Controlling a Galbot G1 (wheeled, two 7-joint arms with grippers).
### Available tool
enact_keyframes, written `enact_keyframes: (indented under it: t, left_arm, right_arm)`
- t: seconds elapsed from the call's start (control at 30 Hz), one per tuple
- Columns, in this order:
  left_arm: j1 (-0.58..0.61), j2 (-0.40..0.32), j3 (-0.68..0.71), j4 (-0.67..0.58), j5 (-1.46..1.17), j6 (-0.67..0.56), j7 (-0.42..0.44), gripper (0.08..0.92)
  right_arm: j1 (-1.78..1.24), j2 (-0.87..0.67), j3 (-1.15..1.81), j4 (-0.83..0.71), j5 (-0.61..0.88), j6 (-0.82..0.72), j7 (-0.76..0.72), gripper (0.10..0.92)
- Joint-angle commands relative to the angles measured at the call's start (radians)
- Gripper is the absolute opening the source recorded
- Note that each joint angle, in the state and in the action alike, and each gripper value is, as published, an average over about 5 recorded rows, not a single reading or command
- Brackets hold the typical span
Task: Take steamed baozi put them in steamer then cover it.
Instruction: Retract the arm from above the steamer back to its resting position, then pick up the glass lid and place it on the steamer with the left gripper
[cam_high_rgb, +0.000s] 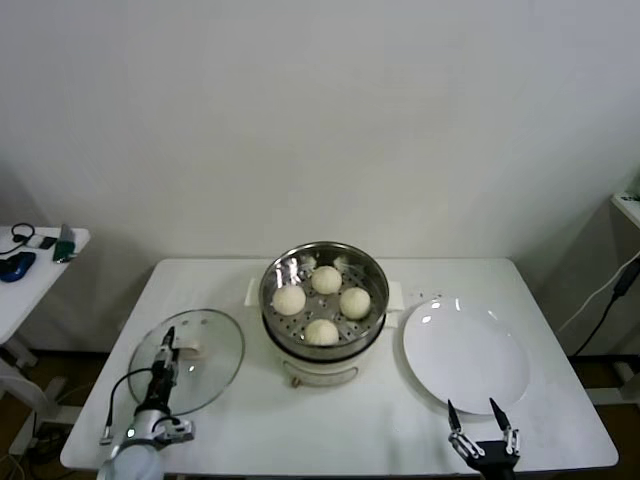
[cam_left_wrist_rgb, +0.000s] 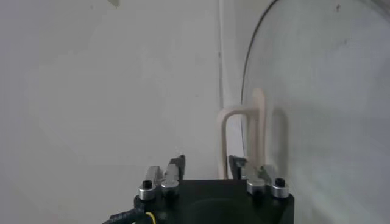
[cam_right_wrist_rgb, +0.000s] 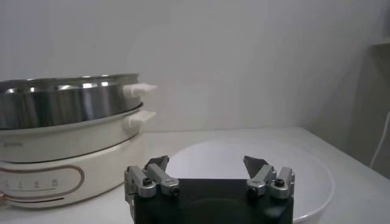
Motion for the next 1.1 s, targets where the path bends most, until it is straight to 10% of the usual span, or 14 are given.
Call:
enact_keyframes:
  t: [0.03,0.4,1.1]
  left_arm:
    - [-0.007,0.000,0.001,0.007,0.003,-0.003,0.001,0.463]
    - [0.066,0.052,0.004,-0.239,-0.132,0.100,0.139,0.159]
    - [0.015,0.263,0.161,-0.694,-0.304,0.515,0.369,0.137]
  right_arm:
    - [0.002,-0.001,0.000,0.004,-0.002,-0.005,-0.002,0.823]
    - [0.006,-0.009,0.004,0.012,-0.004,-0.018,-0.004,0.823]
    - [0.001,-0.036,0.004,0.018,-0.039,-0.030,0.002,0.823]
